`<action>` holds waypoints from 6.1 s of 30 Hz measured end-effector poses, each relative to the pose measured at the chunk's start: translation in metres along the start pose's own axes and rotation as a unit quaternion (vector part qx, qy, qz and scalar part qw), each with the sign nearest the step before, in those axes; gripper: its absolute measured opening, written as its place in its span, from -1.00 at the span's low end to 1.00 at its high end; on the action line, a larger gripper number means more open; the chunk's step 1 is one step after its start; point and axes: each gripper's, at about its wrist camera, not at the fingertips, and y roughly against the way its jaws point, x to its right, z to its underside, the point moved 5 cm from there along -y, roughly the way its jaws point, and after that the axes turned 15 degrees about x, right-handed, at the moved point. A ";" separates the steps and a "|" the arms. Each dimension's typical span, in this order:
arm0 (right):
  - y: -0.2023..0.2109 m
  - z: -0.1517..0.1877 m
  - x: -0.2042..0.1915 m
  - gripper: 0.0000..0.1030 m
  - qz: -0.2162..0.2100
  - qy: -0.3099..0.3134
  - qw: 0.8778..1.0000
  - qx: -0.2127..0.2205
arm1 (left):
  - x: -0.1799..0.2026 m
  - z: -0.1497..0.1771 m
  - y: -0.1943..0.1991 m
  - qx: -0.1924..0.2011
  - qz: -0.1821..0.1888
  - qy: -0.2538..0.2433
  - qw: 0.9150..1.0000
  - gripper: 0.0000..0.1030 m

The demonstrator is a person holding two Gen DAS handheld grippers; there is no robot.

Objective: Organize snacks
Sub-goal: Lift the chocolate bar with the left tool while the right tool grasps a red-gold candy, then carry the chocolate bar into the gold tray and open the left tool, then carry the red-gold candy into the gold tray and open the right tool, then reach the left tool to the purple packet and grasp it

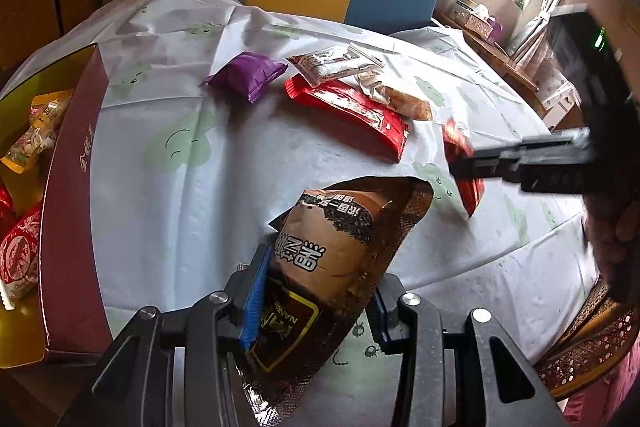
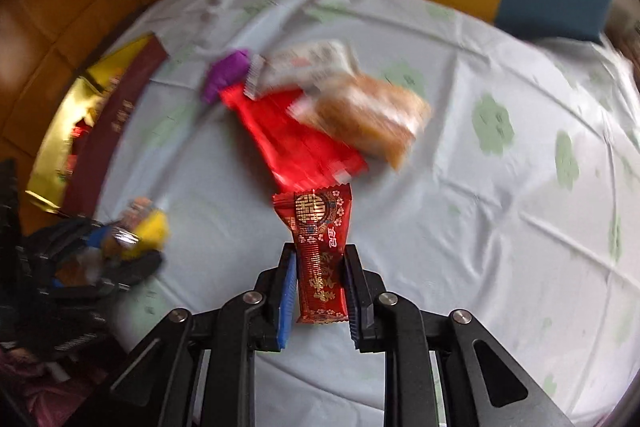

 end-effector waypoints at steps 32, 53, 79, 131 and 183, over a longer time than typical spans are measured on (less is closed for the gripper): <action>-0.012 0.024 -0.022 -0.52 0.057 0.089 0.994 0.028 | -0.128 -0.074 0.091 0.080 -0.070 0.153 0.983 -0.22; -0.011 0.022 -0.019 -0.52 0.056 0.092 0.994 0.030 | -0.288 -0.098 0.010 0.012 -0.169 0.307 0.936 -0.10; -0.010 0.023 -0.023 -0.52 0.072 0.117 0.990 0.040 | -0.169 -0.061 0.143 0.114 -0.279 0.092 0.949 0.35; -0.021 -0.048 -0.325 -0.50 -0.208 0.227 0.947 0.094 | -0.223 0.009 0.204 0.121 -0.322 0.163 0.925 0.35; 0.039 -0.037 -0.121 0.38 -0.032 0.110 0.979 0.166 | -0.124 -0.021 0.165 0.106 -0.252 0.024 0.961 0.35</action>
